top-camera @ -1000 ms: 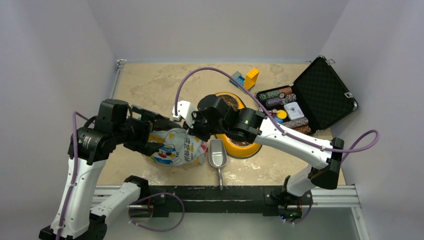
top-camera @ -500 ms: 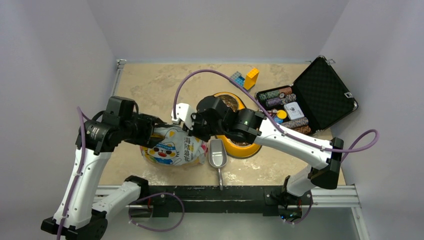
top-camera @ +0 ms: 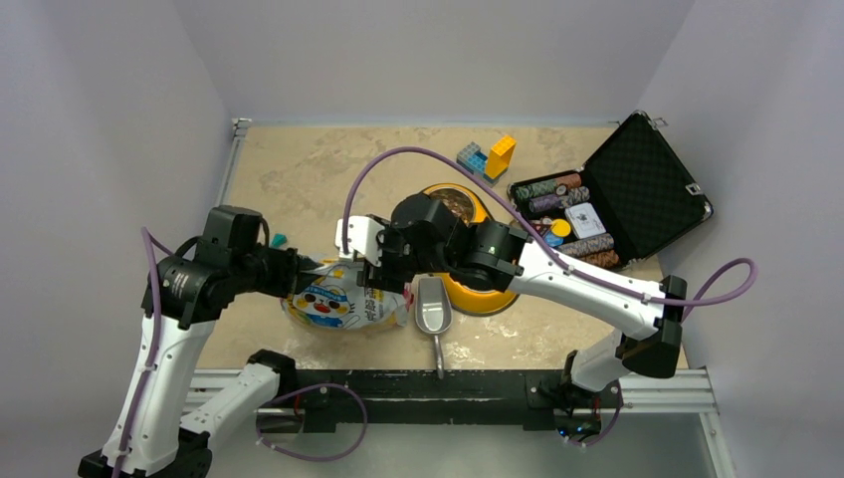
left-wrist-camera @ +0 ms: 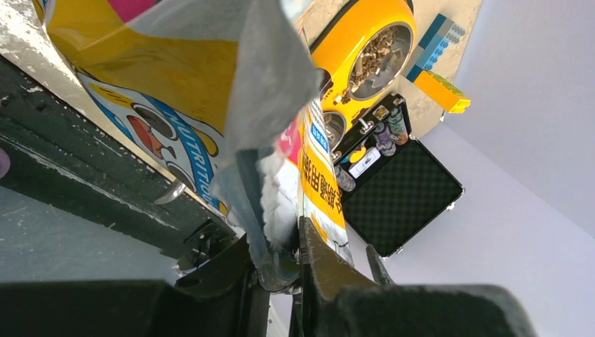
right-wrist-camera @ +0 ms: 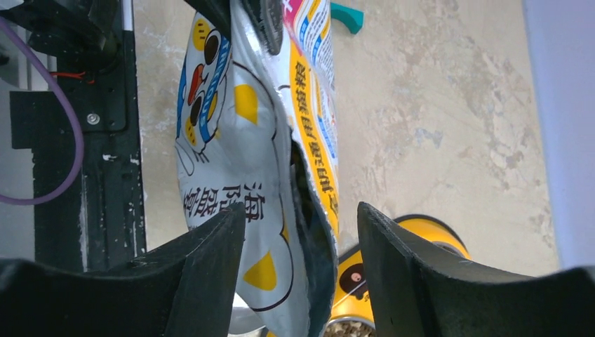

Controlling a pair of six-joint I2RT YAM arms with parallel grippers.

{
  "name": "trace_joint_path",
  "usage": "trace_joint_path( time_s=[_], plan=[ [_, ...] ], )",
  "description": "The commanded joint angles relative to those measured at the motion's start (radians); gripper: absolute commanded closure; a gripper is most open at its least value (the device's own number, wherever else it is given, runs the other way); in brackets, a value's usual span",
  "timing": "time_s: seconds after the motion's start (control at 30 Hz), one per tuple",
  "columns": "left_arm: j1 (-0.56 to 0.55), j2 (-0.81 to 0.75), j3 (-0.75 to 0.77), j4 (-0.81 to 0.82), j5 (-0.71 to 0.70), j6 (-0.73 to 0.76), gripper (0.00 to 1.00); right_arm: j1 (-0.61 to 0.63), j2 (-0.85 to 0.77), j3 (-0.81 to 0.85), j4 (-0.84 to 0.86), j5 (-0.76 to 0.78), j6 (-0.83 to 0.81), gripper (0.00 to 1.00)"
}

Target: Serve the pet food

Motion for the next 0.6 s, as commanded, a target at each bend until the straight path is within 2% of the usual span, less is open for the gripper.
trace_joint_path(
  time_s=[0.0, 0.13, 0.27, 0.47, 0.53, 0.57],
  plan=[
    [0.001, -0.014, 0.014, 0.010, -0.039, -0.004, 0.79, 0.004, 0.022, 0.026, 0.070, -0.021, -0.065, 0.37],
    [0.001, -0.015, 0.003, 0.010, -0.016, -0.017, 0.79, 0.007, 0.072, 0.074, 0.043, -0.015, -0.098, 0.40],
    [0.001, -0.024, -0.009, 0.010, -0.033, -0.032, 0.76, 0.009, 0.100, 0.087, 0.043, 0.041, -0.108, 0.49],
    [0.001, 0.021, -0.014, 0.028, -0.047, -0.045, 0.51, 0.022, 0.057, 0.029, 0.076, 0.134, -0.115, 0.90],
    [0.005, 0.041, -0.015, 0.033, -0.046, -0.047, 0.48, 0.028, 0.021, -0.022, 0.110, 0.144, -0.128, 1.00],
    [0.005, 0.048, -0.015, 0.042, -0.048, -0.046, 0.48, 0.032, 0.006, -0.046, 0.131, 0.150, -0.141, 1.00]
  ],
)
